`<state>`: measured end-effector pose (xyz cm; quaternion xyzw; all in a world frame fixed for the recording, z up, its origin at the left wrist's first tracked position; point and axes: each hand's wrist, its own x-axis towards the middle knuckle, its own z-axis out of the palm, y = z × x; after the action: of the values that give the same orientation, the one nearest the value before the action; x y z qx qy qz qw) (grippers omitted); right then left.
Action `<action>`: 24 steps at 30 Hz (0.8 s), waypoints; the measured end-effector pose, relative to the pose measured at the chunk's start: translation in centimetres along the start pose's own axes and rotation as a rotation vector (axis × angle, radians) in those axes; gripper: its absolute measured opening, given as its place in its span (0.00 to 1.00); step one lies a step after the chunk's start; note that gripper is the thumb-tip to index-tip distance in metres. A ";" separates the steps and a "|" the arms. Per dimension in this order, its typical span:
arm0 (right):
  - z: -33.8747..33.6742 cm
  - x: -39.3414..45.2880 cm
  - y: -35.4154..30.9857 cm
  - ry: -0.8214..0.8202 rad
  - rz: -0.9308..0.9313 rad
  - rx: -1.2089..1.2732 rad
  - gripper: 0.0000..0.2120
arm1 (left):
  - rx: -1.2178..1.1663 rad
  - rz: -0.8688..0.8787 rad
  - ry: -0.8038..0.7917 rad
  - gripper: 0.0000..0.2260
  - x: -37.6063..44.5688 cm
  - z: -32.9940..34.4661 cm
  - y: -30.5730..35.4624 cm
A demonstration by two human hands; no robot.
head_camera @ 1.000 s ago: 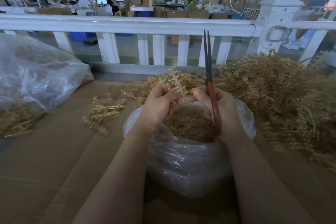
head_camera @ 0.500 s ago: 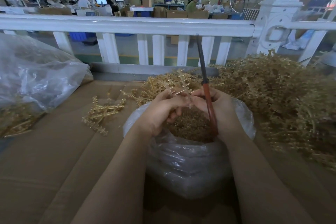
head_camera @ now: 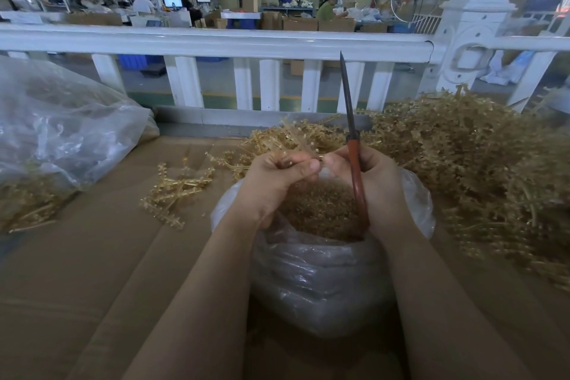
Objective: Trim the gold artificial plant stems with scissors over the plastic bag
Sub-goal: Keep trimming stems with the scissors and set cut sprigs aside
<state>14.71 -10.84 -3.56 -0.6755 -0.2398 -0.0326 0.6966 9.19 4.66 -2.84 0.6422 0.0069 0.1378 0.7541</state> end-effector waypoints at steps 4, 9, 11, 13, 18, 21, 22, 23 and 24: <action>-0.1 0.2 0.3 0.051 -0.035 -0.271 0.21 | -0.046 0.024 0.113 0.03 0.3 -0.7 0.0; -0.1 -0.1 1.0 -0.061 -0.049 -0.609 0.25 | -0.062 0.069 0.155 0.08 0.3 -1.4 0.1; -0.1 -0.1 1.3 -0.067 -0.050 -0.672 0.27 | -0.083 0.071 0.157 0.10 0.2 -1.6 0.1; -0.1 -0.1 1.5 -0.065 -0.069 -0.701 0.29 | -0.097 0.076 0.159 0.10 0.3 -1.6 0.0; 0.1 -0.3 1.3 -0.066 -0.126 -0.767 0.27 | -0.168 0.073 0.165 0.04 0.4 -1.5 -0.2; 0.2 -0.4 1.4 -0.054 -0.146 -0.772 0.27 | -0.195 0.080 0.142 0.04 0.3 -1.5 -0.1; 0.2 -0.5 1.4 -0.050 -0.156 -0.771 0.26 | -0.198 0.085 0.132 0.05 0.3 -1.5 -0.1; 0.2 -0.5 1.5 -0.049 -0.163 -0.768 0.26 | -0.197 0.089 0.122 0.05 0.3 -1.5 -0.1; 0.2 -0.5 1.5 -0.051 -0.167 -0.764 0.27 | -0.198 0.094 0.113 0.05 0.3 -1.5 -0.1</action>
<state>14.74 -10.66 -5.17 -0.8650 -0.2817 -0.1590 0.3836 9.19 6.13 -3.19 0.5556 0.0056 0.2087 0.8048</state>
